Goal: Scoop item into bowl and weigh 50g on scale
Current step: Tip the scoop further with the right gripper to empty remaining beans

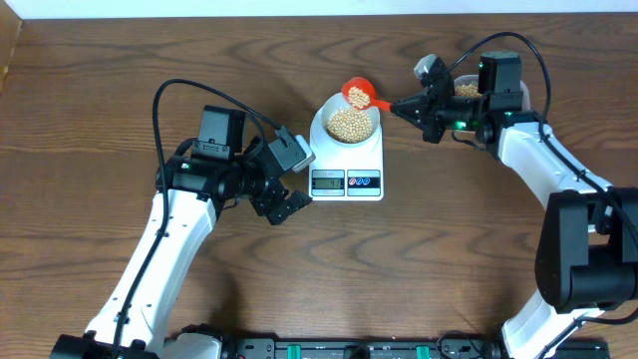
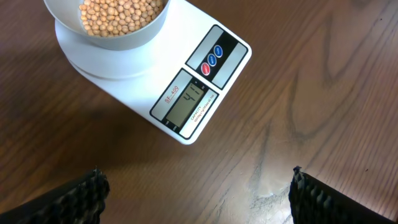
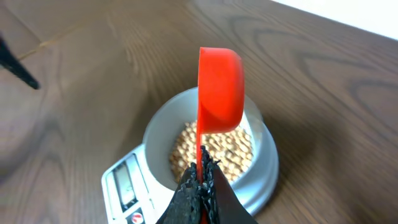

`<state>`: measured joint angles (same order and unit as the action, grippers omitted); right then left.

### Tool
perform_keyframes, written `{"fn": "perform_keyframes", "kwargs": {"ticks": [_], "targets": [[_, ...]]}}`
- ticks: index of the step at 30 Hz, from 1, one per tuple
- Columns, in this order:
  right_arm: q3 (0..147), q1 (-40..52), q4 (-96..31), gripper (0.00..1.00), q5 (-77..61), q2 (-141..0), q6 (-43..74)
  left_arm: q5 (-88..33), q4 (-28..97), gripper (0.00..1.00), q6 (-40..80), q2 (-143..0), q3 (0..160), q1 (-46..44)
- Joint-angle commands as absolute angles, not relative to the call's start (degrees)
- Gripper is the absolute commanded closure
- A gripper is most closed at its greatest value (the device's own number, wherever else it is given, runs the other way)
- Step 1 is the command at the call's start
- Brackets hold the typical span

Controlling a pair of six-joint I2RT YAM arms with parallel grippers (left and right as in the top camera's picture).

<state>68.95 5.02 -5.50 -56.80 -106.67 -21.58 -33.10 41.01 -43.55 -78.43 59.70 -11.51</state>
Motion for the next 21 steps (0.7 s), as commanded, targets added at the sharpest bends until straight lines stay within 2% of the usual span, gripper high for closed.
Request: {"fn": "perform_keyframes", "kwargs": {"ticks": [1, 4, 21], "targets": [[69.2, 5.6, -6.3, 0.99, -57.9, -103.2, -22.4, -33.9, 41.1, 0.05, -43.9, -78.4, 61.0, -11.3], [69.2, 5.7, -9.4, 0.99, -52.6, -103.2, -23.4, -33.9, 41.1, 0.05, -43.9, -78.4, 61.0, -11.3], [69.2, 6.1, -10.1, 0.99, -52.6, -103.2, -24.7, -33.9, 41.1, 0.05, -43.9, -78.4, 61.0, -11.3]]}}
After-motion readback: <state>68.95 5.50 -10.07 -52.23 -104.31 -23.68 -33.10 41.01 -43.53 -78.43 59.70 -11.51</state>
